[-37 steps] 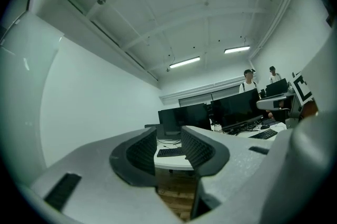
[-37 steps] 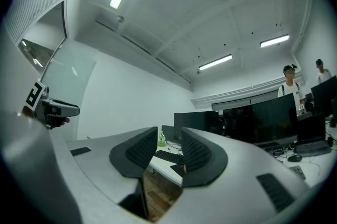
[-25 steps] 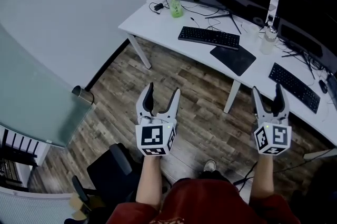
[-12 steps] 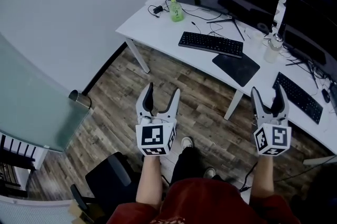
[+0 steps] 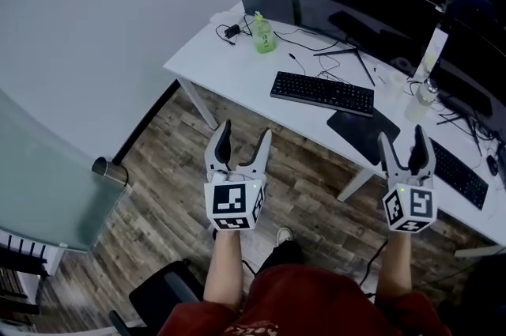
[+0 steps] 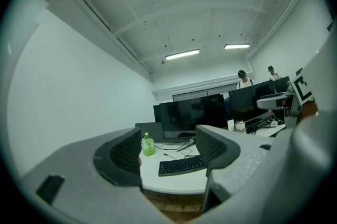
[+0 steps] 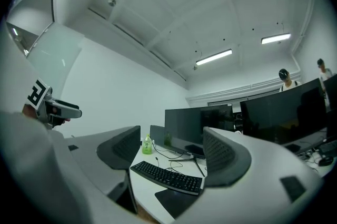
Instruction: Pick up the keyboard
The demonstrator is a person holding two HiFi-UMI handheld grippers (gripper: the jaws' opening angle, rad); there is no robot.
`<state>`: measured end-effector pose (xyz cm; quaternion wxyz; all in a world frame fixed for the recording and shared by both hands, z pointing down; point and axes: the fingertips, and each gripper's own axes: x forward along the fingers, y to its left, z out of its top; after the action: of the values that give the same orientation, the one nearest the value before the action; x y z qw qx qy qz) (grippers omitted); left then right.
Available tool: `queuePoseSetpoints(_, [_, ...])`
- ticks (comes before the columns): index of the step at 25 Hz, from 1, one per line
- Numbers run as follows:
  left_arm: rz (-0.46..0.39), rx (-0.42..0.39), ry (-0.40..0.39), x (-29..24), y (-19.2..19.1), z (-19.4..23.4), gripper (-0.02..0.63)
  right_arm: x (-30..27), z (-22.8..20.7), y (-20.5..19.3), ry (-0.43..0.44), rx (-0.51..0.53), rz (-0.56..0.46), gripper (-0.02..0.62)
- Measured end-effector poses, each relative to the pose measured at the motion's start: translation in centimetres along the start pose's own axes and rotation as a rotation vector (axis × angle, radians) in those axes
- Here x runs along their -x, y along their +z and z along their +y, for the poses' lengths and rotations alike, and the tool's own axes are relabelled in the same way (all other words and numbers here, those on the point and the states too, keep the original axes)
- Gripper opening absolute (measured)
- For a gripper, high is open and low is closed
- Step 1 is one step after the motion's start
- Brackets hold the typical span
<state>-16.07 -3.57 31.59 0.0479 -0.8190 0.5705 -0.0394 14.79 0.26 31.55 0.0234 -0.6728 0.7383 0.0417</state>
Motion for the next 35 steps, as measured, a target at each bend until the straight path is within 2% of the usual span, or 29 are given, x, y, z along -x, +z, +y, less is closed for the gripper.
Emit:
queuePoseSetpoints(6, [0.0,0.017,-0.016,-5.2,-0.6,5.2,0.308,-6.6,2.5,-0.3,-0.012,0.016,0.01,0.348])
queuePoseSetpoints(14, [0.004,0.029,-0.072,-12.0,-1.7,8.9,0.308,-12.7,3.3,-1.3,-0.071,0.026,0.024,0.348])
queuePoseSetpoints(25, [0.074,0.024,-0.164,-21.0,-4.5,8.1,0.308,-17.5,-0.9,-5.6,-0.15,-0.011,0.087,0.348])
queuePoseSetpoints(35, [0.25,0.055,-0.178,-32.0,-11.8,6.9,0.308,-26.5,-7.0,-13.1,-0.16,-0.059,0.2,0.348])
